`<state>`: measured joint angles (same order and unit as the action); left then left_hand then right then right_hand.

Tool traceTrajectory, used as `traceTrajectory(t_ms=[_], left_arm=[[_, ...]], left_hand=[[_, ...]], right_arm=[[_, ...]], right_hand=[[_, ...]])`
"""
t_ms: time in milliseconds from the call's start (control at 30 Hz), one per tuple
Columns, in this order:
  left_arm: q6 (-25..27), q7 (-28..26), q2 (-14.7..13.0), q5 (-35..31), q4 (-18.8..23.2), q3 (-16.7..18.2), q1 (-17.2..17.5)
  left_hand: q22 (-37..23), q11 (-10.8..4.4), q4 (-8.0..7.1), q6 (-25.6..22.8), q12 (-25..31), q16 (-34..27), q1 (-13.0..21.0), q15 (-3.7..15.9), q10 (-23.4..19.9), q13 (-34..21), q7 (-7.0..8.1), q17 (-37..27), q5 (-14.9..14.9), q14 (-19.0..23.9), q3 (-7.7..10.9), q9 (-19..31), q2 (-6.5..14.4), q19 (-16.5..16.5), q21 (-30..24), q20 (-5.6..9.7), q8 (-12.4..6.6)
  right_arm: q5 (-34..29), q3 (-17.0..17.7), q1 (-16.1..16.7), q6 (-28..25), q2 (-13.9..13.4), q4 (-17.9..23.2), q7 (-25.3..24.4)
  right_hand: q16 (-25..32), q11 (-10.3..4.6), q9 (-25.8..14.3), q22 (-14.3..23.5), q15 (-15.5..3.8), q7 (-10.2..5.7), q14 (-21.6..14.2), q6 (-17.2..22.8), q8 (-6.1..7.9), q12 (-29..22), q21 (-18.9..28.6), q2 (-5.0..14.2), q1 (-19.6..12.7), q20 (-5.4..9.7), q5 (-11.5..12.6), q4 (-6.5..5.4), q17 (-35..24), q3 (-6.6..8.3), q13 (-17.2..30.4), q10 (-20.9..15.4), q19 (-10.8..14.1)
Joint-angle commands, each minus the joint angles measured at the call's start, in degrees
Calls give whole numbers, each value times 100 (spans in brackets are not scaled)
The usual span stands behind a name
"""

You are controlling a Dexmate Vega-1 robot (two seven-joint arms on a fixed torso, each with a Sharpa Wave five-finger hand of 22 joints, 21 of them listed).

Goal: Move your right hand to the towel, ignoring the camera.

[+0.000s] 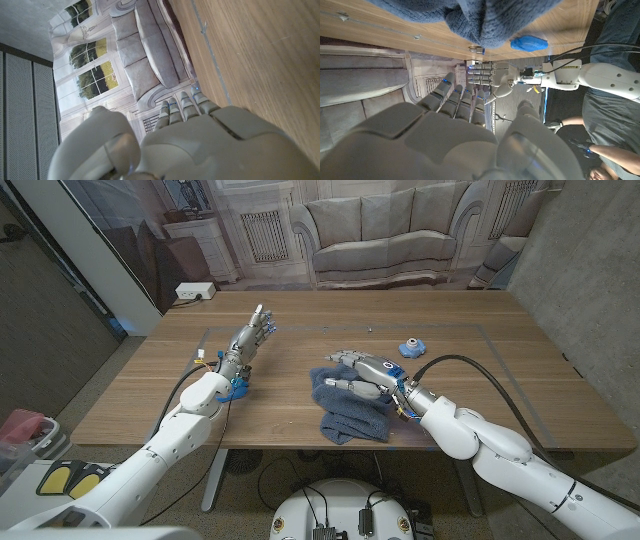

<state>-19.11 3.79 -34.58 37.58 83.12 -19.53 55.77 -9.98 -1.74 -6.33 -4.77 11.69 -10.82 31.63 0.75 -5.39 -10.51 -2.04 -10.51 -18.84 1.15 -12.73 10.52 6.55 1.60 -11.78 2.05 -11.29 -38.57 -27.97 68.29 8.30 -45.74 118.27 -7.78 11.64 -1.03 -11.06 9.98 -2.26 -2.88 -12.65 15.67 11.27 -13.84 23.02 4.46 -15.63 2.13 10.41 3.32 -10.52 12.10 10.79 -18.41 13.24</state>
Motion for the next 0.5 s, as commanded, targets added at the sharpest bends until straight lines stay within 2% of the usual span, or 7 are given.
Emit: traceTrajectory(t_ms=[33,500], left_arm=[[8,0,4,-28,-21,-23,-25],[44,-61,49,-71,-18,-61,-77]], left_hand=[[-25,5,9,-49,3,-6,23,29,-28,-35,-7,-13,2,3,-38,26,42,-14,7,121,-26],[-26,-9,12,-84,11,-6,39,30,-57,-35,13,-12,2,11,-43,27,60,-13,12,127,-35]], right_arm=[[-139,-80,-7,-109,25,1,-18],[-5,-68,5,-126,-1,-16,31]], right_hand=[[-12,5,-12,30,-90,-28,-64,40,51,-18,-36,-12,-3,200,39,26,-23,5,15,-59,58],[-21,4,-12,31,-85,-28,-70,49,50,-10,-63,-6,0,203,41,30,-24,5,16,-60,74]])
